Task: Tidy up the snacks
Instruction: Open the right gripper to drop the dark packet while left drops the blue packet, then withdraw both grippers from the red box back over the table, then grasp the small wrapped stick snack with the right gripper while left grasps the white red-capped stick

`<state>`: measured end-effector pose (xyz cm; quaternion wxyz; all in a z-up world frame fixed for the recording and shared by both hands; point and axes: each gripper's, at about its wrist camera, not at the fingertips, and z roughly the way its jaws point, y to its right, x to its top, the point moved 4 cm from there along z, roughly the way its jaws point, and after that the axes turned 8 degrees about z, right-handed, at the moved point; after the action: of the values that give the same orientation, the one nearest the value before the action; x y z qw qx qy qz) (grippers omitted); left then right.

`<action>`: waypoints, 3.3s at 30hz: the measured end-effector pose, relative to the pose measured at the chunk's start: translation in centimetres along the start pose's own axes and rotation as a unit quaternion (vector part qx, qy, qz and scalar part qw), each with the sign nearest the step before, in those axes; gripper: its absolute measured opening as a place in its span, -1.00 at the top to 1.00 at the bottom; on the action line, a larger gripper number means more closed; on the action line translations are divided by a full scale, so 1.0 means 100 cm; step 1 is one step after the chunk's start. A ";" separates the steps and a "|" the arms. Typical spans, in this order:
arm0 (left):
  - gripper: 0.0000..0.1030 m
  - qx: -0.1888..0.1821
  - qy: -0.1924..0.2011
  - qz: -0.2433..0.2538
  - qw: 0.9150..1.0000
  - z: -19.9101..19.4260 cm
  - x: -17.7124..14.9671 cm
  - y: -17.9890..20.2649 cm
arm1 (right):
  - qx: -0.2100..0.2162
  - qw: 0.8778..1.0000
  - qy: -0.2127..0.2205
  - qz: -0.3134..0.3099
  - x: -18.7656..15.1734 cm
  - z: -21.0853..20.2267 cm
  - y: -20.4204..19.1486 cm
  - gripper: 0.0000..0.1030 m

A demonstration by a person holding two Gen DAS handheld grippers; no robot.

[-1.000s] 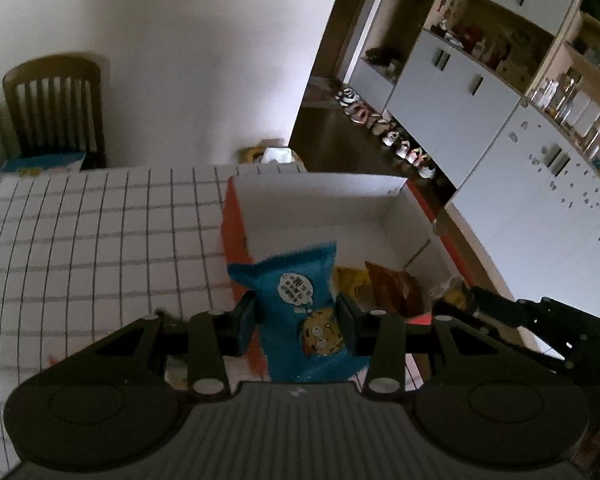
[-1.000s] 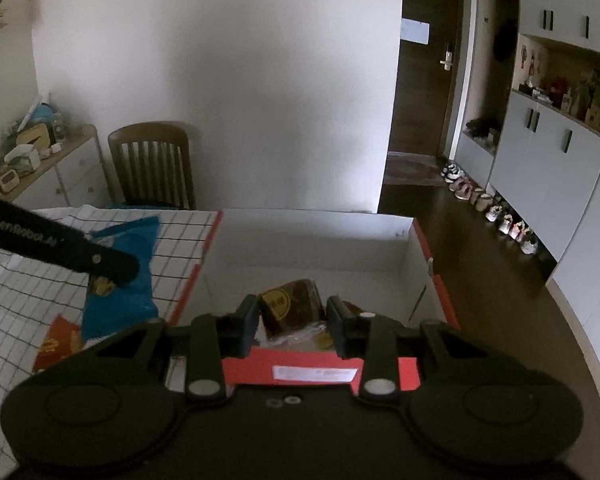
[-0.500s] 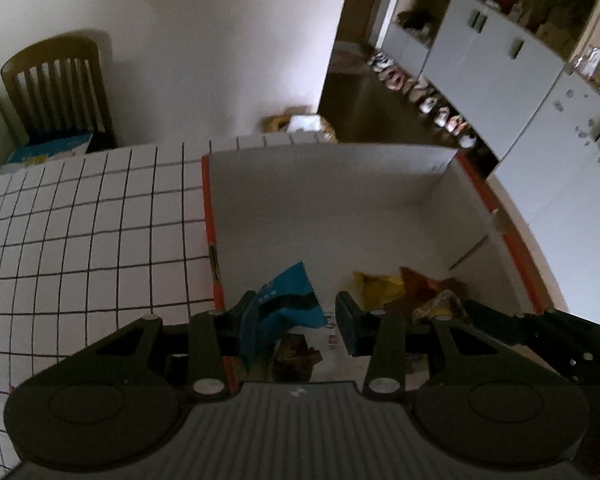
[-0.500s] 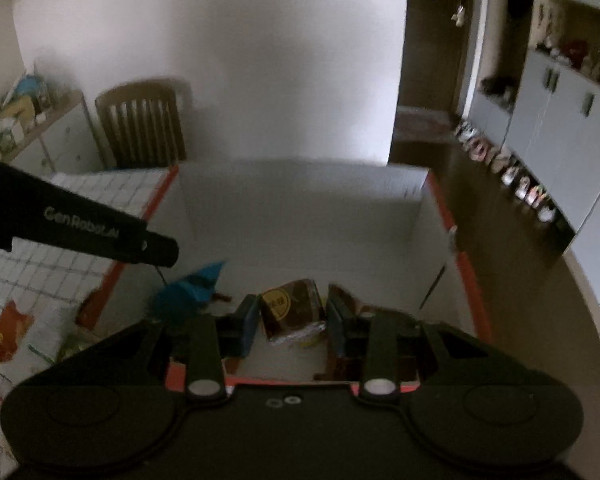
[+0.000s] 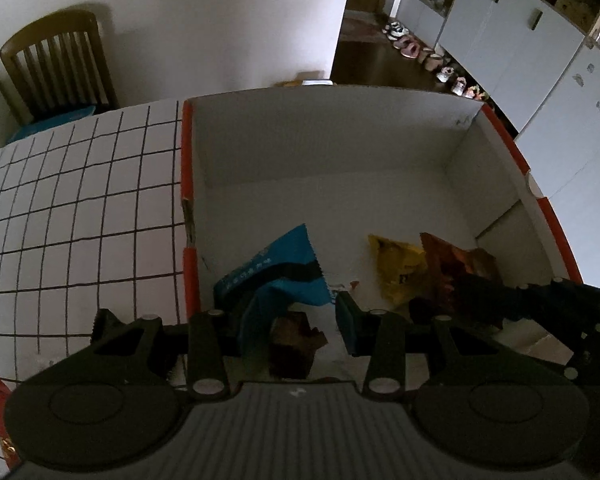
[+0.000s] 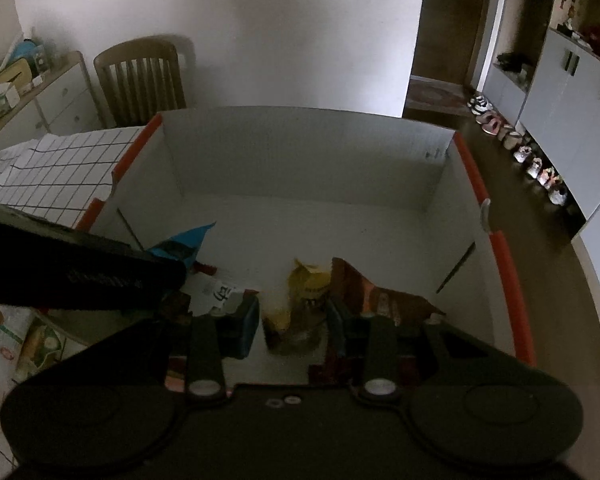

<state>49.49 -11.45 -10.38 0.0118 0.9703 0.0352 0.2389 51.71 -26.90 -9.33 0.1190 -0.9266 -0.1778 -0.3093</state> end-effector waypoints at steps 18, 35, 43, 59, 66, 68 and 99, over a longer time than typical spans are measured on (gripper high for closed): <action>-0.09 -0.024 0.048 0.000 0.999 -0.050 -0.014 -0.008 | 0.034 0.999 0.021 0.010 0.003 -0.039 -0.005 -0.11; -0.31 -0.048 0.114 0.026 0.992 -0.124 -0.046 -0.040 | 0.038 0.997 0.070 0.000 -0.002 -0.098 -0.038 -0.80; -0.48 -0.050 0.136 0.038 0.989 -0.162 -0.072 -0.072 | 0.045 0.994 0.095 -0.004 -0.013 -0.128 -0.075 -0.99; -0.98 -0.049 0.160 0.003 0.986 -0.202 -0.124 -0.170 | 0.070 0.993 0.099 -0.003 -0.052 -0.150 -0.155 -0.99; -0.99 -0.040 0.163 -0.017 0.986 -0.202 -0.150 -0.203 | 0.079 0.994 0.080 -0.015 -0.080 -0.142 -0.191 -0.99; -0.99 -0.031 0.157 -0.024 0.987 -0.198 -0.162 -0.212 | 0.085 0.993 0.074 -0.017 -0.088 -0.138 -0.200 -0.99; -0.93 0.043 0.014 -0.139 0.989 -0.101 -0.280 -0.203 | 0.122 0.987 -0.054 -0.087 -0.124 -0.044 -0.217 -0.46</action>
<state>18.81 6.73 -15.22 0.0031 0.9523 0.1803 0.2464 31.42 -11.84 -11.12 0.1942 -0.9013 -0.3003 -0.2443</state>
